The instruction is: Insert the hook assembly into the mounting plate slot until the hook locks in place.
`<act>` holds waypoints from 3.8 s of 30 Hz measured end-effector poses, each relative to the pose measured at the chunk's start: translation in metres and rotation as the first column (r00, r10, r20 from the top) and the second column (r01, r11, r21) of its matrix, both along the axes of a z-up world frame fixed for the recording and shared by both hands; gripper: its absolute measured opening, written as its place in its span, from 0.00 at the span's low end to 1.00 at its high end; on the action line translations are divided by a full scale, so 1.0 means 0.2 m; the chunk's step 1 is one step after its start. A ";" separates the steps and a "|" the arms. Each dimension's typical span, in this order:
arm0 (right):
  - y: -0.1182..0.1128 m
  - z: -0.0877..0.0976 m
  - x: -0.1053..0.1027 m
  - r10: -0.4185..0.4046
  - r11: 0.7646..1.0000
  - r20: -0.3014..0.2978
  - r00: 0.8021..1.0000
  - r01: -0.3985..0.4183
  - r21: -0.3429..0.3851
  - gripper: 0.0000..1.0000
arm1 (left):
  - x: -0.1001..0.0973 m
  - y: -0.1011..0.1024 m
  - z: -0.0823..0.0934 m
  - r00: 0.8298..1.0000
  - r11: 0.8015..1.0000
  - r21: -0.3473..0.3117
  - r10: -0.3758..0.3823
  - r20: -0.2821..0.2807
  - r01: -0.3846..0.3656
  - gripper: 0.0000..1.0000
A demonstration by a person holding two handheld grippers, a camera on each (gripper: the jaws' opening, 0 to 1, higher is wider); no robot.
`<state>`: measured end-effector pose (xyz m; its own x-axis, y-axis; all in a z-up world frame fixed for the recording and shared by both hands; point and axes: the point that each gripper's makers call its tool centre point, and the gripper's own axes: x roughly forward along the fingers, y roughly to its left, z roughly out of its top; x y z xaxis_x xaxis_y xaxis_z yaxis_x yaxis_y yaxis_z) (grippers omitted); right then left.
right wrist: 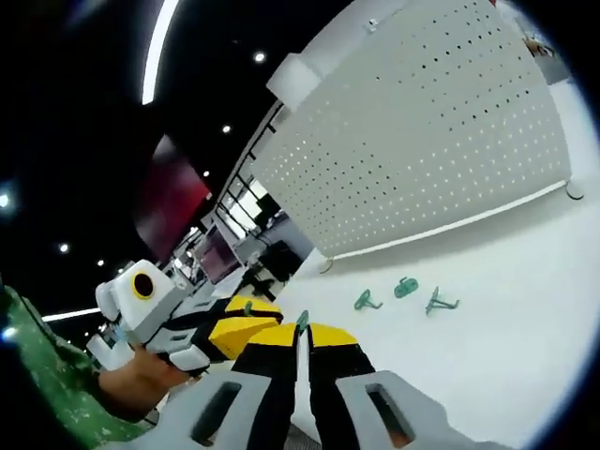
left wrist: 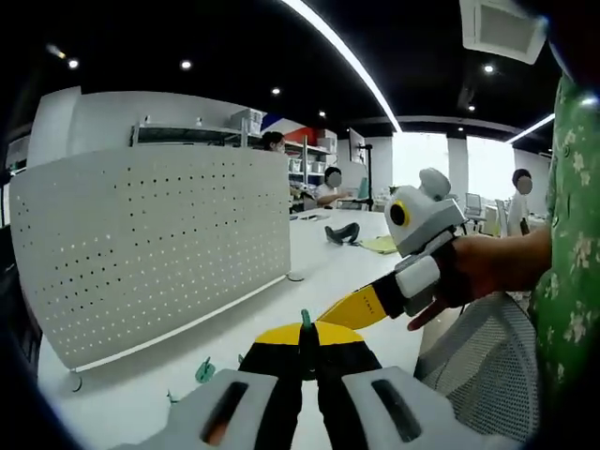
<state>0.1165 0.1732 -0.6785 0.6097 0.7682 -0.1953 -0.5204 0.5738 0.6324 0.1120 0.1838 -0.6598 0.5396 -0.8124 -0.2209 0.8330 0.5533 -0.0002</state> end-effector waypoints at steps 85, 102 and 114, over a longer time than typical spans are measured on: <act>0.00 0.18 -0.01 -0.022 0.998 0.243 0.970 0.036 -0.054 0.00 | 0.03 0.00 0.02 0.996 0.998 0.033 0.060 0.062 -0.062 0.03; 0.06 0.23 0.02 -0.020 0.987 0.282 0.959 0.063 -0.145 0.00 | 0.07 0.05 0.09 0.996 0.998 -0.002 0.062 0.064 -0.062 0.03; 0.16 0.34 0.10 -0.020 0.979 0.318 0.948 0.084 -0.188 0.00 | 0.14 0.14 0.27 0.993 0.996 -0.041 0.083 0.085 -0.080 0.03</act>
